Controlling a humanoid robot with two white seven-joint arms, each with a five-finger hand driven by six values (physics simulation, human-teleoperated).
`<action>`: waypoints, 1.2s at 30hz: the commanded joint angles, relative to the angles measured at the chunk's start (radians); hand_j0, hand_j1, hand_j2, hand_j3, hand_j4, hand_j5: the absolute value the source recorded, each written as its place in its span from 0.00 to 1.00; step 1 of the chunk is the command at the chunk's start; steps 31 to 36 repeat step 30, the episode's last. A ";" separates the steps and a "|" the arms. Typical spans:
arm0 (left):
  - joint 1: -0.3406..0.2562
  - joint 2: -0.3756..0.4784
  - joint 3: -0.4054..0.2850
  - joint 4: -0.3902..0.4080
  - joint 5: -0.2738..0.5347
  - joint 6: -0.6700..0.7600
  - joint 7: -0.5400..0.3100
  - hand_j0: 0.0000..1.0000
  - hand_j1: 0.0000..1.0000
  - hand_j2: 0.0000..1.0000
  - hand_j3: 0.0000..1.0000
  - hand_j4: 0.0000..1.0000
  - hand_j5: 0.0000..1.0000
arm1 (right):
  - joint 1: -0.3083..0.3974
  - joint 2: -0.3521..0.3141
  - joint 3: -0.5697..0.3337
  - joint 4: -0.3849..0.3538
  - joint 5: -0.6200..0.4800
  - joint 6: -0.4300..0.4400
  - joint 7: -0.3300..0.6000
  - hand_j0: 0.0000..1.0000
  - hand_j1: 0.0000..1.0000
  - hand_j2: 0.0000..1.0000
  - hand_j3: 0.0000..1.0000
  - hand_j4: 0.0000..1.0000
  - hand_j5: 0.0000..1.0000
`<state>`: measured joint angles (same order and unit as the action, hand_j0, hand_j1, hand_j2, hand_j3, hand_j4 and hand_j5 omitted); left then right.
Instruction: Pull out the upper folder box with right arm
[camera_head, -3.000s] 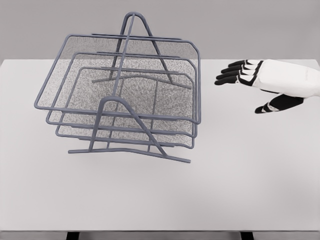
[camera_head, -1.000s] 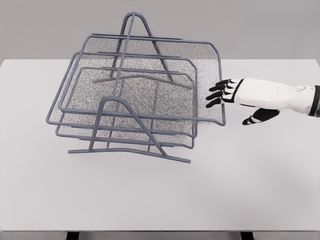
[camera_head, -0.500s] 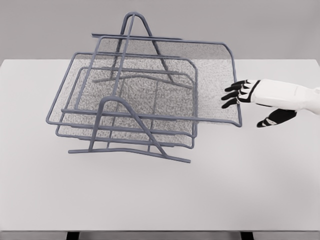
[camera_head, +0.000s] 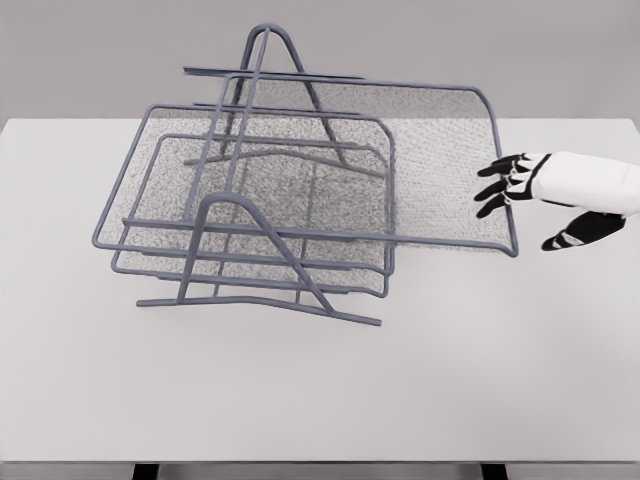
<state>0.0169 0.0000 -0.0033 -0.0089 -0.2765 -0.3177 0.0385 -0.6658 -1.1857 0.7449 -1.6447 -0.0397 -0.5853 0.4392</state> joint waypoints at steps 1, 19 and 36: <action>0.000 0.000 0.000 0.000 0.000 0.000 0.000 1.00 1.00 1.00 1.00 1.00 1.00 | 0.000 -0.032 0.016 0.019 0.139 -0.026 0.001 1.00 1.00 1.00 1.00 1.00 1.00; 0.002 0.000 0.000 0.000 0.000 0.000 0.000 1.00 1.00 1.00 1.00 1.00 1.00 | 0.000 -0.124 -0.114 0.017 0.003 -0.026 0.003 1.00 1.00 1.00 1.00 1.00 1.00; 0.002 0.000 0.000 0.000 0.000 -0.001 0.000 1.00 1.00 1.00 1.00 1.00 1.00 | -0.008 -0.048 -0.122 0.023 -0.009 -0.026 0.003 1.00 1.00 1.00 1.00 1.00 1.00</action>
